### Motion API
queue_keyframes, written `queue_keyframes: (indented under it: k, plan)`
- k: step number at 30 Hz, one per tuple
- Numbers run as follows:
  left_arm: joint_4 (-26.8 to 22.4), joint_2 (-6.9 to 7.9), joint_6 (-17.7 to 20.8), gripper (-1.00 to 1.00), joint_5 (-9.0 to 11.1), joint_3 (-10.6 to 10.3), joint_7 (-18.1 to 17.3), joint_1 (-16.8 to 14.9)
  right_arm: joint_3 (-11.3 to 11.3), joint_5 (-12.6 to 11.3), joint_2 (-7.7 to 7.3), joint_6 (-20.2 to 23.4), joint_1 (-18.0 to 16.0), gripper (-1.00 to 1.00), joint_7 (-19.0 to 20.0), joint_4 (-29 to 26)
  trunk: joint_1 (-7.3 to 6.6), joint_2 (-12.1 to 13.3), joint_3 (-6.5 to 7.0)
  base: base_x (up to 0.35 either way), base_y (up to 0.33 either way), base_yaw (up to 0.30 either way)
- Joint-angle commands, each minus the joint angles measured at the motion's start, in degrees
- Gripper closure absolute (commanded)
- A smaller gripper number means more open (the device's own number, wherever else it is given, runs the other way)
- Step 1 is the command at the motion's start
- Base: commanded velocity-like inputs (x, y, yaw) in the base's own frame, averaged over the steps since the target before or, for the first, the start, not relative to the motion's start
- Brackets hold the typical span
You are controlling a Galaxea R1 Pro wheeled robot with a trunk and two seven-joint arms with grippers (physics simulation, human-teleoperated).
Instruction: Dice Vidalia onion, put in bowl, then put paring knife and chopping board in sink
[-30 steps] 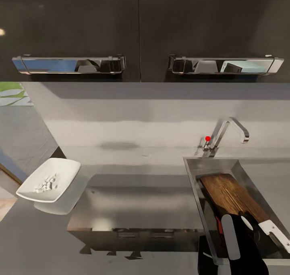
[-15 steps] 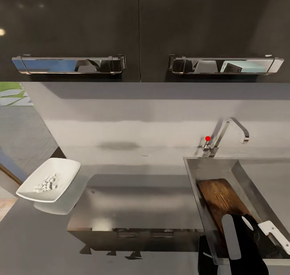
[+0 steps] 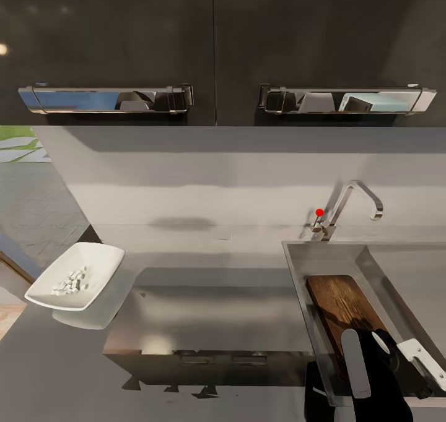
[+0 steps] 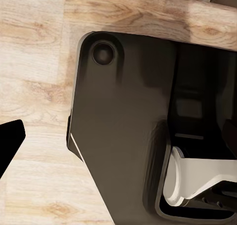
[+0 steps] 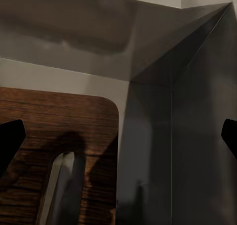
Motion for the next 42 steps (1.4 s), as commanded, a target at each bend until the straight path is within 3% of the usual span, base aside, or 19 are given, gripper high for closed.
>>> queue_keyframes:
  k: [1, 18, 22, 25, 30, 35, 39, 42]
  plan:
    - [-0.1, -0.04, 0.08, -1.0, 0.57, 0.31, -0.59, 0.03, -0.07, -0.06, 0.03, 0.6, -0.05, -1.0, -0.17, -0.1, 0.03, -0.1, -0.09, 0.0, 0.0, 0.0]
    - [-0.1, -0.04, 0.1, -1.0, 0.57, 0.31, -0.58, 0.03, 0.36, -0.4, 0.22, 0.98, -0.05, -1.0, -0.18, -1.15, 0.03, -0.1, -0.09, 0.0, 0.0, 0.0]
    - [-0.1, -0.04, 0.1, -1.0, 0.57, 0.31, -0.59, 0.03, 0.61, -0.41, 0.43, 2.42, -0.05, -1.0, -0.1, -7.0, 0.03, -0.1, -0.09, 0.0, 0.0, 0.0]
    - [-0.07, -0.04, 0.1, -1.0, 0.57, 0.31, -0.59, 0.03, 0.63, -0.42, 0.46, 7.69, -0.05, -1.0, 0.28, -10.84, 0.03, -0.1, -0.09, 0.0, 0.0, 0.0]
    - [-0.02, -0.04, 0.1, -1.0, 0.58, 0.31, -0.59, 0.03, 0.74, -0.42, 0.41, 13.2, -0.05, -1.0, 4.83, -13.67, 0.03, -0.1, -0.09, 0.0, 0.0, 0.0]
    - [-0.01, -0.07, 0.1, -1.0, 0.62, 0.31, -0.58, 0.03, 4.75, -0.42, 0.26, 19.56, -0.05, -1.0, 10.26, -14.81, 0.03, -0.1, -0.09, 0.0, 0.0, 0.0]
    - [-0.01, -0.08, 0.1, -1.0, 0.65, 0.31, -0.57, 0.03, 5.75, -0.42, 0.05, 21.04, -0.05, -1.0, 14.22, -15.2, 0.03, -0.1, -0.09, 0.0, 0.0, 0.0]
    - [-0.01, -0.12, 0.1, -1.0, 0.66, 0.31, -0.57, 0.03, 6.92, -0.38, -0.17, 23.07, -0.05, -1.0, 19.27, -15.35, 0.03, -0.1, -0.09, 0.0, 0.0, 0.0]
